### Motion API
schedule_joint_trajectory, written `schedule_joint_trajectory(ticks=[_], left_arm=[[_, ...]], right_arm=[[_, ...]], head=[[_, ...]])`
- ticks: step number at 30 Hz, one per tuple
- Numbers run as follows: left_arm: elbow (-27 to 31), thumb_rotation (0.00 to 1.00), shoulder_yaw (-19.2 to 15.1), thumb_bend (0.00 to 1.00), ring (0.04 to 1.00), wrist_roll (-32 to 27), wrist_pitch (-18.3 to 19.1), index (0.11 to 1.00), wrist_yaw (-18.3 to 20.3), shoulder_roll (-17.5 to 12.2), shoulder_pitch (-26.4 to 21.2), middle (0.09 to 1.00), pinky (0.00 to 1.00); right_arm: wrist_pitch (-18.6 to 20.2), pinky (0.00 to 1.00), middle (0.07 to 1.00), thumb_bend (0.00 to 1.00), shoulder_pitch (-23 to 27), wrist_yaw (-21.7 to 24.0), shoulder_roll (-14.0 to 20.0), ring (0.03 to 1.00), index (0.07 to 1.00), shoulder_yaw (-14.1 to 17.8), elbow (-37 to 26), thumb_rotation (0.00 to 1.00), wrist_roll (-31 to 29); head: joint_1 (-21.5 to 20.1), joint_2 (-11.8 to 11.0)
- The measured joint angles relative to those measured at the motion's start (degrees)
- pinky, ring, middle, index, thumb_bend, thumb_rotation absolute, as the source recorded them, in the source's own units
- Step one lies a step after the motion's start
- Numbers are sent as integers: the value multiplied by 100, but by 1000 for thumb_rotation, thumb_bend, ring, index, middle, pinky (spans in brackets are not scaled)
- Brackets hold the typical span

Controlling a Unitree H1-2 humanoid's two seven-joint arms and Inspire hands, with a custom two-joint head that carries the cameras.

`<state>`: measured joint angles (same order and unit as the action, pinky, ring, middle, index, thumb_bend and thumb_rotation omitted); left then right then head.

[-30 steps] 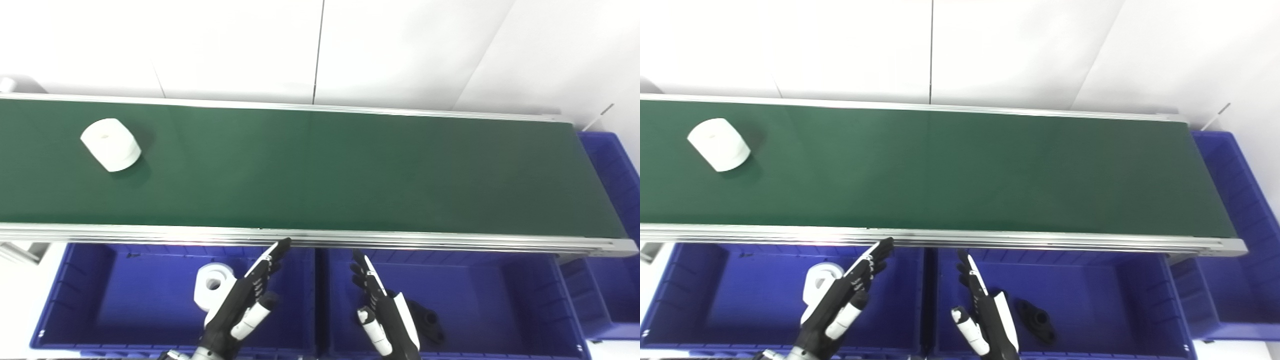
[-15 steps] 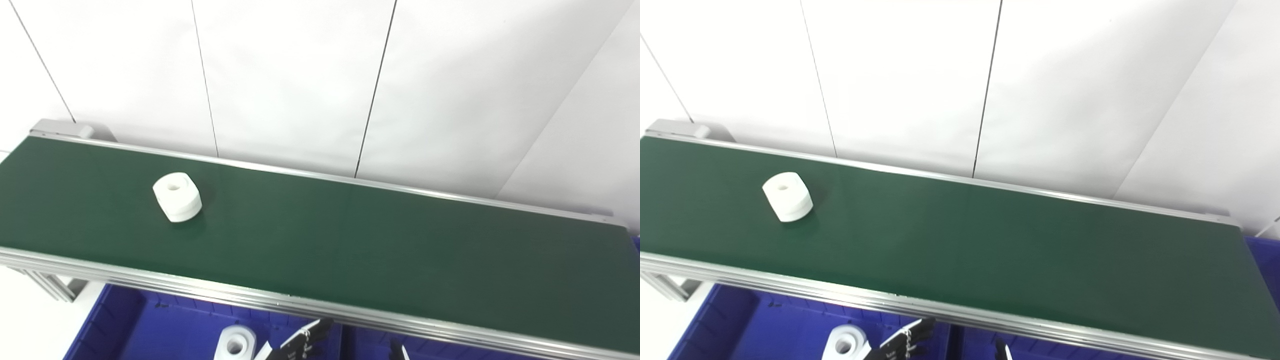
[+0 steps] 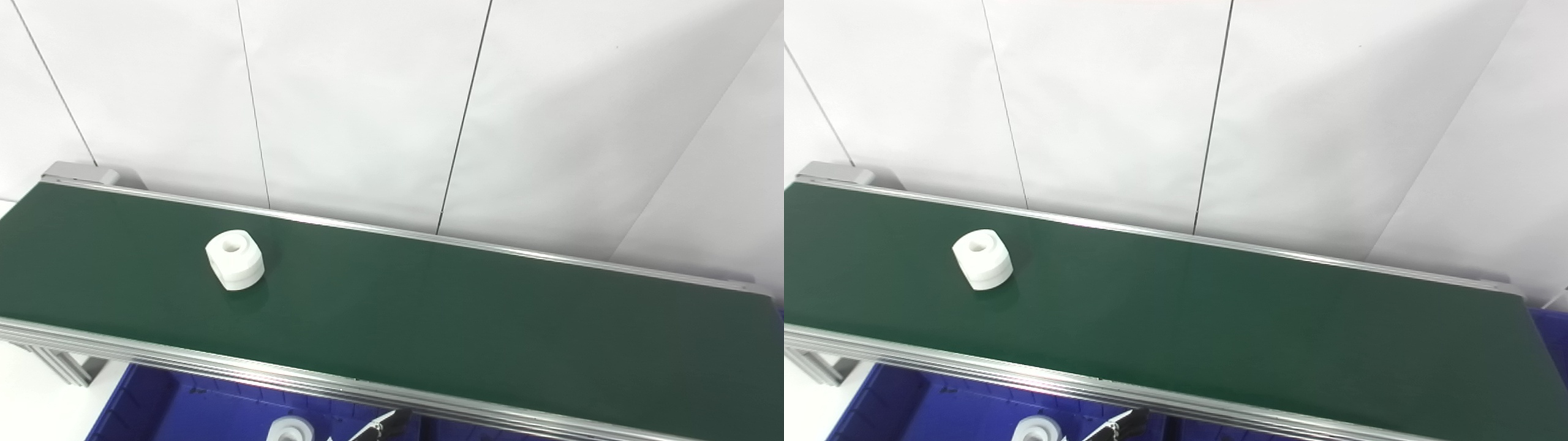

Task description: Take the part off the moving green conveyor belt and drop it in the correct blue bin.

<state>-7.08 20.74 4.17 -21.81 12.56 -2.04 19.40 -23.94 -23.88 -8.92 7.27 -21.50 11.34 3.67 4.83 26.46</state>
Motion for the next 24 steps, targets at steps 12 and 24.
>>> schedule_joint_trajectory(ticks=[12,24], left_arm=[[764,751,61,863,877,-35,147,845,49,-57,32,882,789],[3008,380,-365,986,840,-121,919,792,343,-730,-935,835,721]], right_arm=[[0,1000,1000,821,-2,181,-52,1000,1000,112,-14,1000,-22],[0,1000,1000,808,38,457,-154,1000,1000,174,-40,1000,-30]], head=[[167,132],[176,167]])
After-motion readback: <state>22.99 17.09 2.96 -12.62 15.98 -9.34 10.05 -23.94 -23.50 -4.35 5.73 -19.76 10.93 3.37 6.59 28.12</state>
